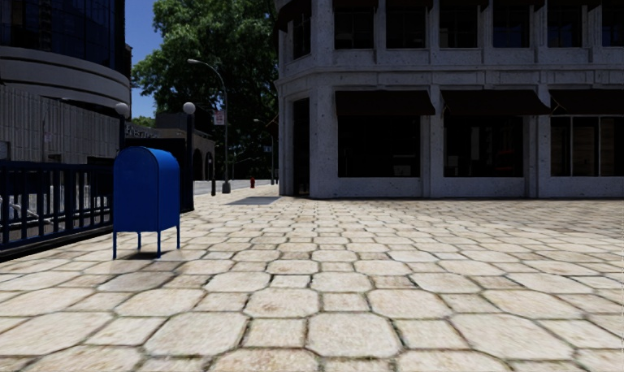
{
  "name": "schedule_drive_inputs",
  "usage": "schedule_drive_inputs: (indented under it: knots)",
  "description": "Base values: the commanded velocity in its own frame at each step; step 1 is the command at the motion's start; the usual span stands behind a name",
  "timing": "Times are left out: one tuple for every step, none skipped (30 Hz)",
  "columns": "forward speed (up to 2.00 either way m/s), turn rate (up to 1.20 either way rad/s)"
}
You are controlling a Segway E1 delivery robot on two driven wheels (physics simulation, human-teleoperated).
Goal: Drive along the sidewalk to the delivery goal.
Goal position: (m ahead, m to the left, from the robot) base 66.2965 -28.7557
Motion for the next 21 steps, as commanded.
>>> schedule_drive_inputs:
  knots:
    - [2.0,0.0]
    - [2.0,0.0]
    - [2.0,0.0]
    - [2.0,0.0]
    - [2.0,0.0]
    - [2.0,0.0]
    - [2.0,0.0]
    - [2.0,0.0]
    - [2.0,0.0]
    - [2.0,0.0]
    - [2.0,0.0]
    - [2.0,0.0]
    - [2.0,0.0]
    - [2.0,0.01]
    - [2.0,0.01]
    - [2.0,0.08]
    - [2.0,0.15]
    - [2.0,0.15]
    - [2.0,0.18]
    - [2.0,0.19]
    - [2.0,0.24]
